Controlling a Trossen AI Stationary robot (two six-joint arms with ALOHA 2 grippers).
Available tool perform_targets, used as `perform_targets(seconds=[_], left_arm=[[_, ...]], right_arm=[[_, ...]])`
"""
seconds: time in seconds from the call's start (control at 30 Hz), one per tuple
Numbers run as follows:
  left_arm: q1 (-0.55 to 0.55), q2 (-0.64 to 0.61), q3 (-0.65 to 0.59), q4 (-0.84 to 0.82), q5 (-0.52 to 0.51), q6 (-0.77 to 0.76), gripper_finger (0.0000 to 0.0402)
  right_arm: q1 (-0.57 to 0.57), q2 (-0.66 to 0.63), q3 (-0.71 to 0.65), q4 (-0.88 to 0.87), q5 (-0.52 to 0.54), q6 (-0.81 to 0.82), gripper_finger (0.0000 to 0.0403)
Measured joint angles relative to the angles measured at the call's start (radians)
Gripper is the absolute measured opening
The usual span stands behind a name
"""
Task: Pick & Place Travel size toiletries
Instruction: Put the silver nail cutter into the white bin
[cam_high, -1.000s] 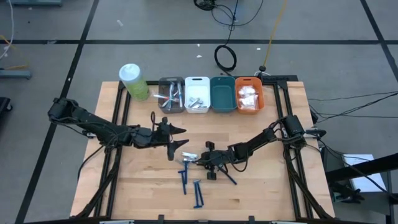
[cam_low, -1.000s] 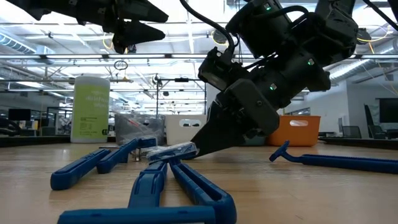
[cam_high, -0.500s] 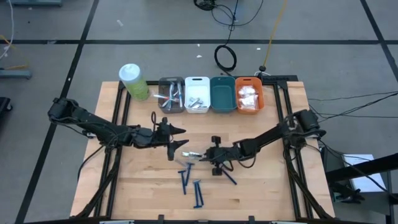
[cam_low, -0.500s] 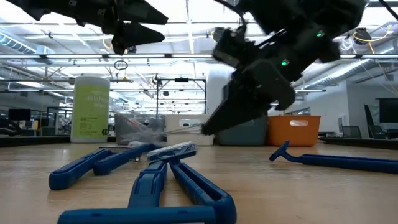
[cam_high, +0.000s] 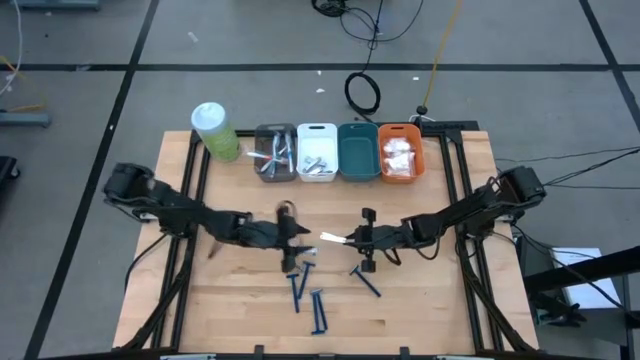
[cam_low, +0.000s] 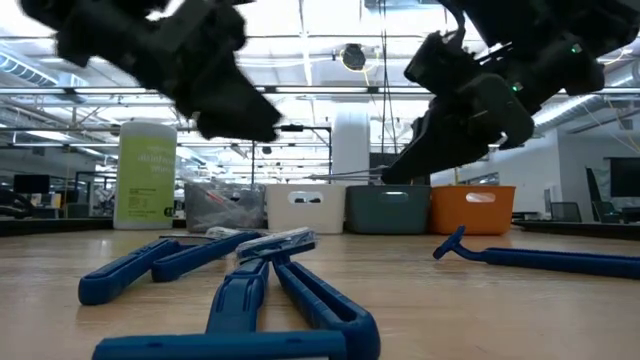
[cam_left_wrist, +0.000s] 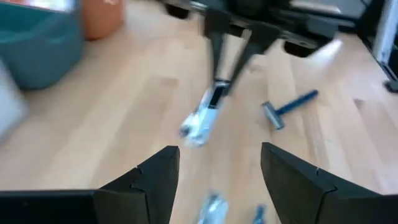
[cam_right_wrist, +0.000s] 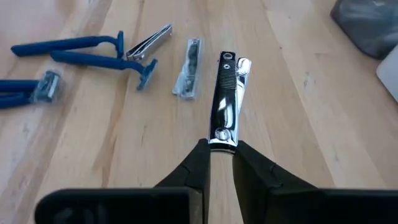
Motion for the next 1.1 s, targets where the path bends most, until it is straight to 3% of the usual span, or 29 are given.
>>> perform_targets(seconds=[0.27,0.43,0.7,1.1], left_arm=[[0.035,0.221,0.299,-0.329,0.087,0.043,0.0223],[0.037,0.305,0.404,-0.363,0.11,0.154,0.0223],[0.048,0.385,0.463,-0.364,0.077,0.209,0.0223],[0.084,0.404,0.462,-0.377,0.028,0.211,0.022]], right_arm=[[-0.002,0.016,-0.003,0.023,-0.03,-0.005,0.0037],[-0.002,0.016,-0.003,0.031,-0.06,-0.005,0.0037],[-0.001,0.016,-0.003,0.048,-0.08,-0.005,0.0037],[0.0,0.016,-0.002,0.052,-0.079,-0.005,0.0038]])
